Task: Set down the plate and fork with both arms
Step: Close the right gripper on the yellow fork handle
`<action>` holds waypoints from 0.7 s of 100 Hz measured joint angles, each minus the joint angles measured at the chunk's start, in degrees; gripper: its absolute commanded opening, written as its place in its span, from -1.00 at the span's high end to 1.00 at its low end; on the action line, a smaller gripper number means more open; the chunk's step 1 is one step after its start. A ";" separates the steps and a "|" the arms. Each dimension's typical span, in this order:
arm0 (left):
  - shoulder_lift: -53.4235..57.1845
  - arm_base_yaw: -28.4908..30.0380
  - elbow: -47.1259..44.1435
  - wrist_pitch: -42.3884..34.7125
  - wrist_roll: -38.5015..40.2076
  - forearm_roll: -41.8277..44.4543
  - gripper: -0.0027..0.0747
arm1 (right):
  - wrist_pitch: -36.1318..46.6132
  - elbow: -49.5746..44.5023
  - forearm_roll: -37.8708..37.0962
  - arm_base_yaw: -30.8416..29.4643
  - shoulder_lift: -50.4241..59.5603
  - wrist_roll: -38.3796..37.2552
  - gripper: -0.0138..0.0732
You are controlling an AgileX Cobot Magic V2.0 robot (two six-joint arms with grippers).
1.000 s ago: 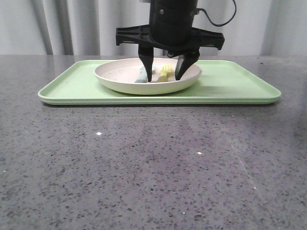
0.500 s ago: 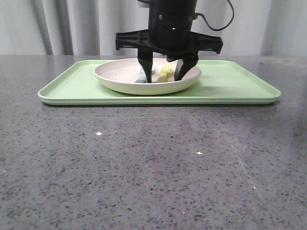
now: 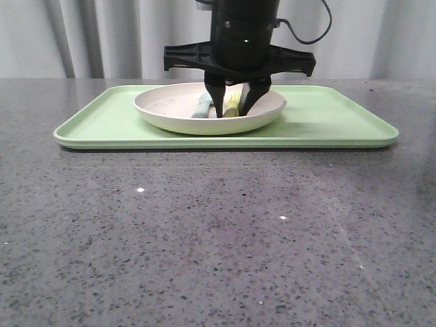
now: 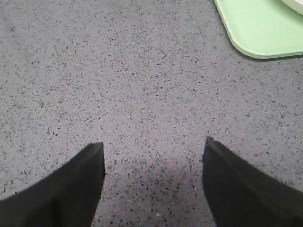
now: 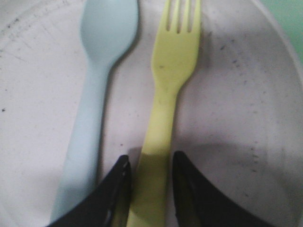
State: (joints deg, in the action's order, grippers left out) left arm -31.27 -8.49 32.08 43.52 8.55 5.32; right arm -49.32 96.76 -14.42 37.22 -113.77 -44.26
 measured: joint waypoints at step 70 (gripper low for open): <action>0.00 0.00 0.00 0.00 0.00 0.00 -0.21 | 0.20 0.35 0.00 0.00 -0.10 -0.13 0.60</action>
State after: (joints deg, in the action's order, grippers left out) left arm -31.27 -8.49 32.08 43.52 8.55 5.32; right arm -49.12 97.11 -14.42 37.22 -113.87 -44.39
